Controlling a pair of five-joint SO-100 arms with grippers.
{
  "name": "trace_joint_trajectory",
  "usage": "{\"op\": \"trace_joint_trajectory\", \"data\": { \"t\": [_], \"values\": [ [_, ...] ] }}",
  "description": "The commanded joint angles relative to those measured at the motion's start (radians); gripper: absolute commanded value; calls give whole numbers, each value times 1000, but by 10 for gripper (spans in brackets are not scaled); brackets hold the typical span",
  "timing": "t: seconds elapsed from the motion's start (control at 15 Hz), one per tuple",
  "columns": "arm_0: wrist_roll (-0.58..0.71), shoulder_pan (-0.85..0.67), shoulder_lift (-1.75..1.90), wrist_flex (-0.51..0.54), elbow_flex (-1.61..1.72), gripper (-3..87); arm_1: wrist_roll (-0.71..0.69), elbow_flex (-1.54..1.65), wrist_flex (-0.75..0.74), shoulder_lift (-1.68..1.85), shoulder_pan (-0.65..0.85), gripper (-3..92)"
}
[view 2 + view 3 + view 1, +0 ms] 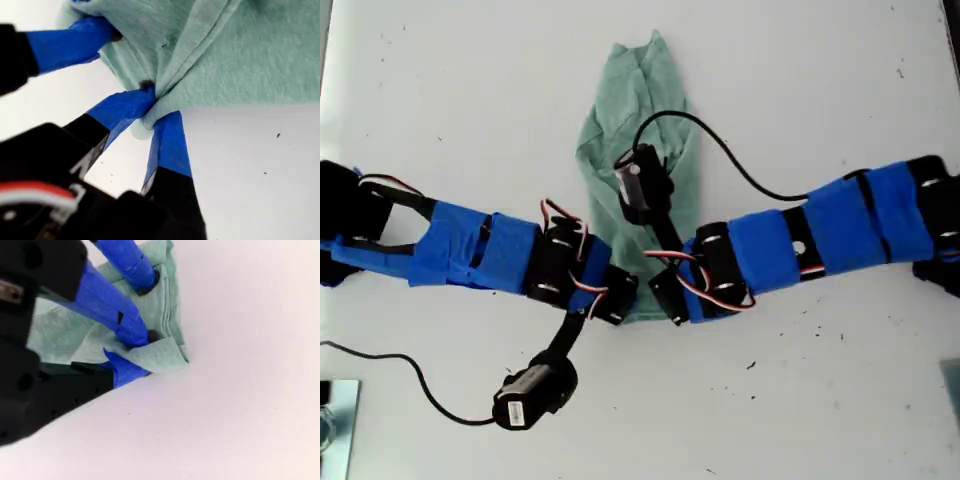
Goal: Fold t shirt
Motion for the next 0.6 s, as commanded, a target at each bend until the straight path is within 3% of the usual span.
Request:
{"op": "trace_joint_trajectory", "data": {
  "t": [0.0,0.27,0.53],
  "values": [
    [14,57,130,25,8,-1,18,15,-2,123,-46,7],
    [-31,198,172,-58,6,-1,38,6,-25,189,-146,7],
    [-2,178,264,-75,8,-1,14,8,-44,232,-107,7]
  ]
}}
